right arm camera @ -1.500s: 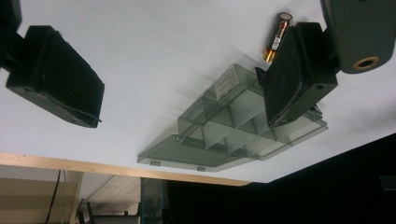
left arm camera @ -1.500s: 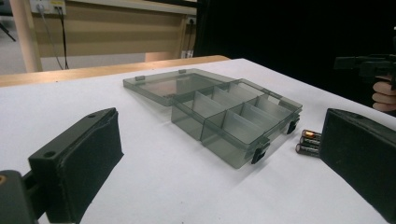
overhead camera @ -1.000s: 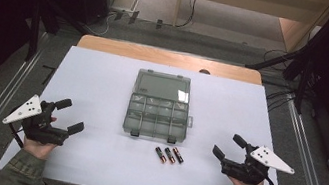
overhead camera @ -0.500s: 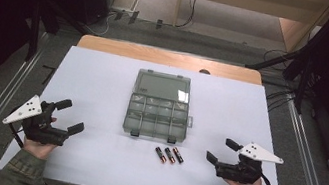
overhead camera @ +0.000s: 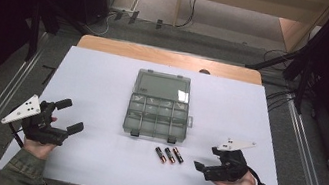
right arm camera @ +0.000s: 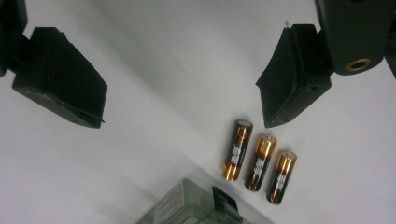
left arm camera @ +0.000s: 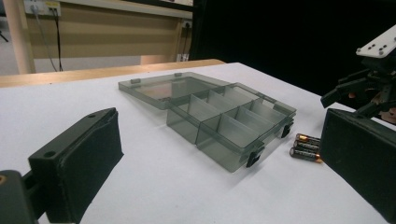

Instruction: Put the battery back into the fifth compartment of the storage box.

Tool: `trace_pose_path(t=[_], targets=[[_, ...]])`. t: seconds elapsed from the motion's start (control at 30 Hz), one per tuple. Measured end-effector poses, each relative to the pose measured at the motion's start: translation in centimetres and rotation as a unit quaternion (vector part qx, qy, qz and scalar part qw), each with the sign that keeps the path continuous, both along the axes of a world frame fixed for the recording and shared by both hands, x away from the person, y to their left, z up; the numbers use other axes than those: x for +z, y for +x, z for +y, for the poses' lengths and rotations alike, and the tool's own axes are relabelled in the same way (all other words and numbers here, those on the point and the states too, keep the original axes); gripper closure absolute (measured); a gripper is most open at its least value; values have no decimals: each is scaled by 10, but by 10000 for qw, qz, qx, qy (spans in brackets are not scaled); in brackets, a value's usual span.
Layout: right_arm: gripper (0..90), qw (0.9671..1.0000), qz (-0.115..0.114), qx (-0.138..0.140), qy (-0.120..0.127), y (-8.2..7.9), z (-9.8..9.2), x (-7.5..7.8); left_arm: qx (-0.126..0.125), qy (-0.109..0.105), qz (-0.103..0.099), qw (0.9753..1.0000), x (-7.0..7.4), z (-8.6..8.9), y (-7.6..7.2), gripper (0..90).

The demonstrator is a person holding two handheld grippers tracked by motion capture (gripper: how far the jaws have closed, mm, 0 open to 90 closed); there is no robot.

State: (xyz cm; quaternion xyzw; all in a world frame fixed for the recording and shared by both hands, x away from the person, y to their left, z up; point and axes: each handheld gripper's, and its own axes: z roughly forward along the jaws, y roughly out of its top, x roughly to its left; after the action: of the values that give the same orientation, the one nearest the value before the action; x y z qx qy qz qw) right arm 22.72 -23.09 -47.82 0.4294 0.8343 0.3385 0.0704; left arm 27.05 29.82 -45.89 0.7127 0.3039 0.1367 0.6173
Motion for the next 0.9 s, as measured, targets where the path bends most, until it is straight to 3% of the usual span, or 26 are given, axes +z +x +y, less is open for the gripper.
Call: trace_pose_path(t=[0.07,0.1,0.3,0.43,0.57,0.9], targets=[[159,10000,70,29,-58,1,2,0,4,28,16,10000,0,0,0,0],[164,9995,247,90,-183,2,7,0,7,35,0,10000,0,-1,0,0],[170,9975,471,161,-506,4,26,2,-11,26,13,10000,0,-2,0,0],[201,9961,643,90,-596,8,38,2,-35,-25,21,10000,0,-2,0,0],[214,9951,724,56,-670,14,49,1,-33,-183,26,9998,1,0,1,0],[297,9940,777,71,-762,24,70,0,-66,-204,50,9998,0,0,1,0]])
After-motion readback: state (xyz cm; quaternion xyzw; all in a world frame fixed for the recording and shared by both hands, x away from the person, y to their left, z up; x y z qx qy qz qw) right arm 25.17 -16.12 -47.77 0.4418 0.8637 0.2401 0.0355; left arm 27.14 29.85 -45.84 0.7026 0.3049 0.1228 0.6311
